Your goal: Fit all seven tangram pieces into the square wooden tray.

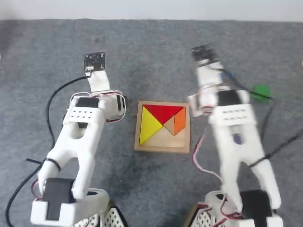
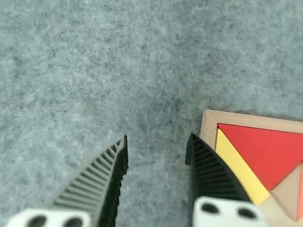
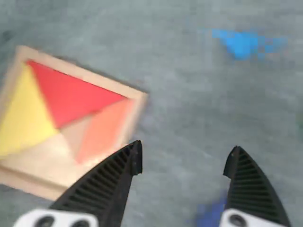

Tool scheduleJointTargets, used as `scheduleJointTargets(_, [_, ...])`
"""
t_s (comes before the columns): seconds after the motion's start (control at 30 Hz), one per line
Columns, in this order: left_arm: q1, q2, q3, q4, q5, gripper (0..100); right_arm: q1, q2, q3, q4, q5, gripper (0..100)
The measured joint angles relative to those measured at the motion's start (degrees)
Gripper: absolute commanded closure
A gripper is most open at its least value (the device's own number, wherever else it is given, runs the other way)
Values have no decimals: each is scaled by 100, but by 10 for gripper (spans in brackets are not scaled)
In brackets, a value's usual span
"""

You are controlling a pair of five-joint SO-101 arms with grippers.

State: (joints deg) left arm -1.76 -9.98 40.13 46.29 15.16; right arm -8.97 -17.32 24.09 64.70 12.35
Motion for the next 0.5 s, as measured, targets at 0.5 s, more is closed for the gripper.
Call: scheduleJointTargets(0.5, [0,0,0,0,0,797,2418,2857,-2708,686,2391,704])
